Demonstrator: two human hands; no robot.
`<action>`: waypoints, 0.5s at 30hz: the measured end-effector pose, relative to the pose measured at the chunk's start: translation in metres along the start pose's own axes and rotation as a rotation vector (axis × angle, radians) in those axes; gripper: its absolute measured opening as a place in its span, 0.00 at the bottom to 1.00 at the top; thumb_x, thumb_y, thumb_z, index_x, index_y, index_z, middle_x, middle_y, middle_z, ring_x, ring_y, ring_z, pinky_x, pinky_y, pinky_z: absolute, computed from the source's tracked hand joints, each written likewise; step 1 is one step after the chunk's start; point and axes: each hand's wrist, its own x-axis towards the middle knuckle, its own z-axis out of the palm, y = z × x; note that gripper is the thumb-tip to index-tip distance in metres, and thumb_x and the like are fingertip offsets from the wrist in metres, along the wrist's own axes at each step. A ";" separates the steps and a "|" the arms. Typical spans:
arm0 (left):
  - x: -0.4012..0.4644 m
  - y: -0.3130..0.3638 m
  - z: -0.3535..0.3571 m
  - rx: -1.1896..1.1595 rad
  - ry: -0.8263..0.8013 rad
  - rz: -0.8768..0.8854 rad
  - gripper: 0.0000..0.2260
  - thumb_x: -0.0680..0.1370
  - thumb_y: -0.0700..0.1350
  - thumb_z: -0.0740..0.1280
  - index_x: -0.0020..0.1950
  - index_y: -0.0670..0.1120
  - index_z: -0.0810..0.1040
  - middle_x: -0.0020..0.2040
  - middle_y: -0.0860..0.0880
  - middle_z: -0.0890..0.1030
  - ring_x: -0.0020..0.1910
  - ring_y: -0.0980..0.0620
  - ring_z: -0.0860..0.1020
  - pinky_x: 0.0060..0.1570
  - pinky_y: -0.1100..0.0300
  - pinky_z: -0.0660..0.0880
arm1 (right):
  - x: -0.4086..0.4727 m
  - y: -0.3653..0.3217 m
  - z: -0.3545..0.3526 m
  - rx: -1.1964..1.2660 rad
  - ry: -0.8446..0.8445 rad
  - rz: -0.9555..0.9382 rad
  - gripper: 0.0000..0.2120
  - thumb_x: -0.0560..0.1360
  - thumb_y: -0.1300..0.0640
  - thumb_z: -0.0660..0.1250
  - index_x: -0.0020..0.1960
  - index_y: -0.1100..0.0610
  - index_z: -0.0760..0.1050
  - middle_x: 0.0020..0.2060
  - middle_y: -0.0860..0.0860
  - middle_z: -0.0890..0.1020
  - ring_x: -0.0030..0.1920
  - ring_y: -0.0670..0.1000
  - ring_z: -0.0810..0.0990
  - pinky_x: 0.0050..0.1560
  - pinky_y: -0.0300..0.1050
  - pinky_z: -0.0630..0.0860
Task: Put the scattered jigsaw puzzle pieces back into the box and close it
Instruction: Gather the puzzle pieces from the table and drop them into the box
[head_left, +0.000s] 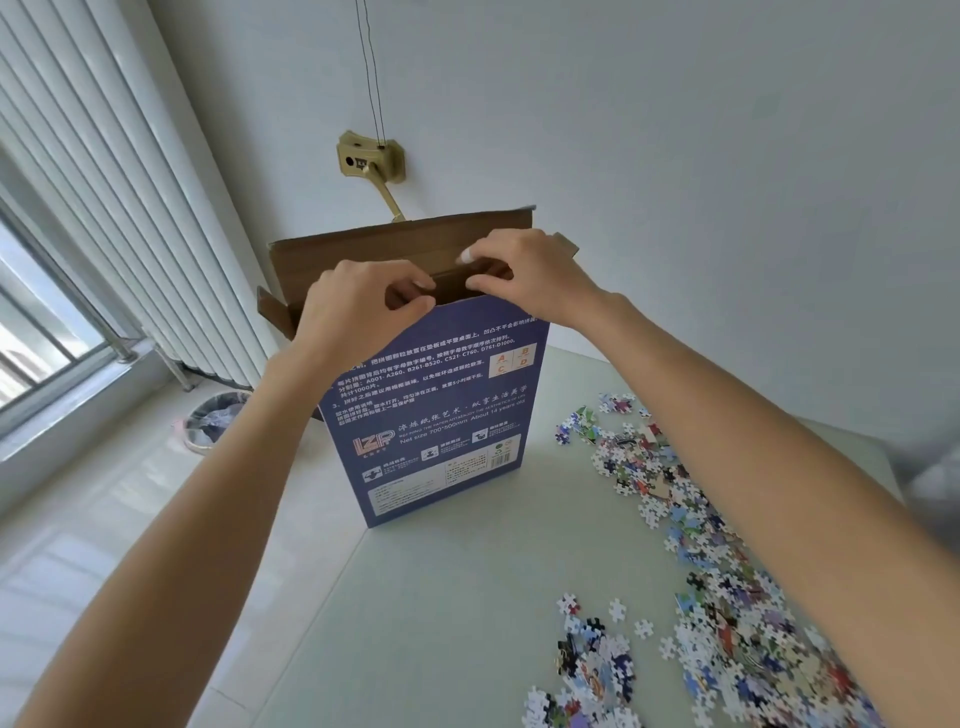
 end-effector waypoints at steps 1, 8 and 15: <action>-0.001 0.002 0.001 0.005 0.032 0.024 0.07 0.75 0.51 0.67 0.52 0.54 0.81 0.39 0.59 0.80 0.38 0.59 0.78 0.40 0.58 0.77 | -0.002 -0.002 0.000 -0.001 0.031 -0.004 0.12 0.75 0.54 0.67 0.57 0.54 0.78 0.50 0.49 0.81 0.48 0.48 0.79 0.50 0.49 0.77; -0.033 0.024 0.014 0.127 0.407 0.474 0.08 0.78 0.46 0.64 0.48 0.47 0.82 0.41 0.52 0.83 0.39 0.54 0.80 0.31 0.62 0.75 | -0.087 -0.030 0.011 -0.027 0.359 -0.012 0.11 0.76 0.57 0.65 0.56 0.59 0.78 0.49 0.53 0.82 0.50 0.50 0.79 0.49 0.36 0.73; -0.131 0.056 0.110 -0.218 0.124 0.398 0.07 0.76 0.45 0.64 0.48 0.47 0.82 0.41 0.53 0.83 0.39 0.55 0.80 0.34 0.64 0.76 | -0.272 -0.033 0.090 0.066 0.159 0.477 0.11 0.74 0.61 0.67 0.57 0.58 0.78 0.50 0.52 0.82 0.51 0.51 0.78 0.51 0.46 0.77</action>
